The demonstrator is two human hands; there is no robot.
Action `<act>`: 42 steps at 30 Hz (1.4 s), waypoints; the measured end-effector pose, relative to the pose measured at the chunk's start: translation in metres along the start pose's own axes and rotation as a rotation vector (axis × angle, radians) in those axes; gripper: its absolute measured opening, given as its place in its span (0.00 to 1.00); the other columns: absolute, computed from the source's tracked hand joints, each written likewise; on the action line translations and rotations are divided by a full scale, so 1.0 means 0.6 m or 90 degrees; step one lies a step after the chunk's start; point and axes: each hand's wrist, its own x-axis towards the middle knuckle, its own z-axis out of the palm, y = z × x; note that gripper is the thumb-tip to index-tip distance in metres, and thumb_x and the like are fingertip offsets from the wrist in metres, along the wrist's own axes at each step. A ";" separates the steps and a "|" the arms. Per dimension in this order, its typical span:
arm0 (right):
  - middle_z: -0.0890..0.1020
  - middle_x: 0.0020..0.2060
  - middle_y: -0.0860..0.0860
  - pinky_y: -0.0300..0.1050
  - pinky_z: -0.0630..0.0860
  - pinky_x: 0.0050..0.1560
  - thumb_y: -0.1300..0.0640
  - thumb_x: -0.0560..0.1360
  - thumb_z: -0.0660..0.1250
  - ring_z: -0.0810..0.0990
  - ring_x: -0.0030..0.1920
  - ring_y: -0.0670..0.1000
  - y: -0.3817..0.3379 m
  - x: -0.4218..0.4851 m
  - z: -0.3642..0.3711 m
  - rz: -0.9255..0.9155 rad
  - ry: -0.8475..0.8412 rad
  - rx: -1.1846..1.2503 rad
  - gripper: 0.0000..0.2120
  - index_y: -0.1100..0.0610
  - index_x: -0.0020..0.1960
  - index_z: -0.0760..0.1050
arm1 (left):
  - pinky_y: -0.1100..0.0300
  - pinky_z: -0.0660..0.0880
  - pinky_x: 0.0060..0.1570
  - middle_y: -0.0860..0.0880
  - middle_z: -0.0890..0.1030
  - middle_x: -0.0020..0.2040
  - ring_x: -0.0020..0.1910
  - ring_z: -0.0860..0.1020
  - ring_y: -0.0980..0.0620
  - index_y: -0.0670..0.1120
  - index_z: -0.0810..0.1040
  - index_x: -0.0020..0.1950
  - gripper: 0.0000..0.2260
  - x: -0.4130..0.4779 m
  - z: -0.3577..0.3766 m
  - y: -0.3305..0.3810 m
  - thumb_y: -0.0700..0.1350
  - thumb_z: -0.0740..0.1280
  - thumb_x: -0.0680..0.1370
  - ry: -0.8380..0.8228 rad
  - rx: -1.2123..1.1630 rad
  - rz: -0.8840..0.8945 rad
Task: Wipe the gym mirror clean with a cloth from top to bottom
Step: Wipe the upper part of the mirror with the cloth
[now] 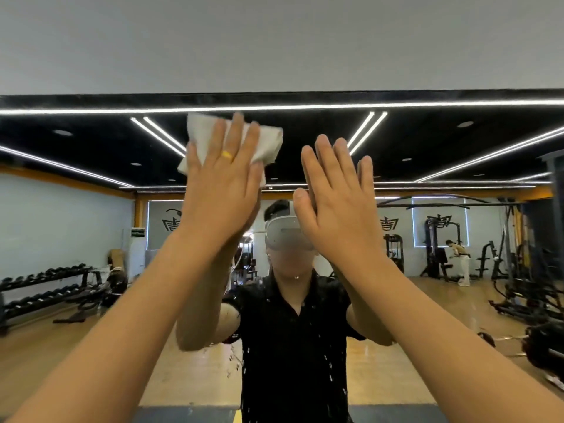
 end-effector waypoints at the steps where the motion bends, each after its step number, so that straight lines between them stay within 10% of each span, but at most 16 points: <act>1: 0.54 0.84 0.53 0.62 0.43 0.82 0.43 0.84 0.46 0.47 0.84 0.55 0.000 0.000 0.000 -0.001 0.002 -0.002 0.30 0.53 0.84 0.54 | 0.35 0.44 0.79 0.46 0.49 0.85 0.83 0.47 0.44 0.49 0.51 0.85 0.25 0.028 -0.003 0.007 0.53 0.45 0.87 0.000 0.009 -0.001; 33: 0.54 0.84 0.52 0.58 0.39 0.82 0.43 0.84 0.50 0.46 0.84 0.53 0.005 -0.001 0.006 -0.005 0.008 0.004 0.30 0.52 0.84 0.54 | 0.40 0.43 0.78 0.43 0.54 0.84 0.83 0.50 0.44 0.45 0.54 0.84 0.27 -0.027 0.022 0.017 0.54 0.46 0.86 0.027 0.016 0.047; 42: 0.67 0.79 0.53 0.54 0.53 0.78 0.46 0.82 0.55 0.62 0.79 0.51 0.117 0.013 -0.081 -0.051 0.025 0.037 0.27 0.53 0.80 0.65 | 0.43 0.39 0.79 0.44 0.53 0.84 0.83 0.50 0.44 0.45 0.53 0.84 0.27 -0.021 0.017 0.013 0.54 0.46 0.87 0.026 0.064 0.063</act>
